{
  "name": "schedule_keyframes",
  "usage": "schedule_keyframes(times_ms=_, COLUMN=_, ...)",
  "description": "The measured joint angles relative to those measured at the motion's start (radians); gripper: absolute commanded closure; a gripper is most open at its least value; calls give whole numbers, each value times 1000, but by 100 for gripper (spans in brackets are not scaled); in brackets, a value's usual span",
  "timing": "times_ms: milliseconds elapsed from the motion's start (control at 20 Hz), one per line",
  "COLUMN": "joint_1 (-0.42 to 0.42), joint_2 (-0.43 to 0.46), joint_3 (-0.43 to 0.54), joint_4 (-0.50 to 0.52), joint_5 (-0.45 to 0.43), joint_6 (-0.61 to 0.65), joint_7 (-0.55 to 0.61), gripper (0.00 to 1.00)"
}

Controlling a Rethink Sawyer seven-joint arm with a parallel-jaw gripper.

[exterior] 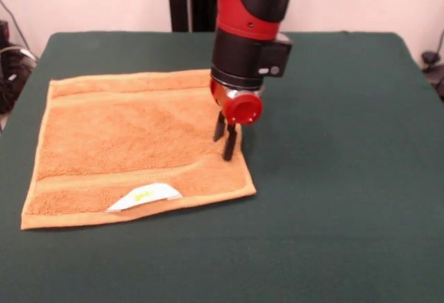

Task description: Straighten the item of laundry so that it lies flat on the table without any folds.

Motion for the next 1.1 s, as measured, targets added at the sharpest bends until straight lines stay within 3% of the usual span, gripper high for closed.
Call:
schedule_keyframes(times_ms=350, joint_1=-10, joint_2=-11, joint_3=28, joint_4=29, joint_5=98, joint_6=-29, joint_7=40, gripper=0)
schedule_keyframes(times_ms=1100, joint_1=88, joint_2=-18, joint_3=58, joint_4=42, joint_5=433, joint_6=-50, joint_7=139, gripper=0)
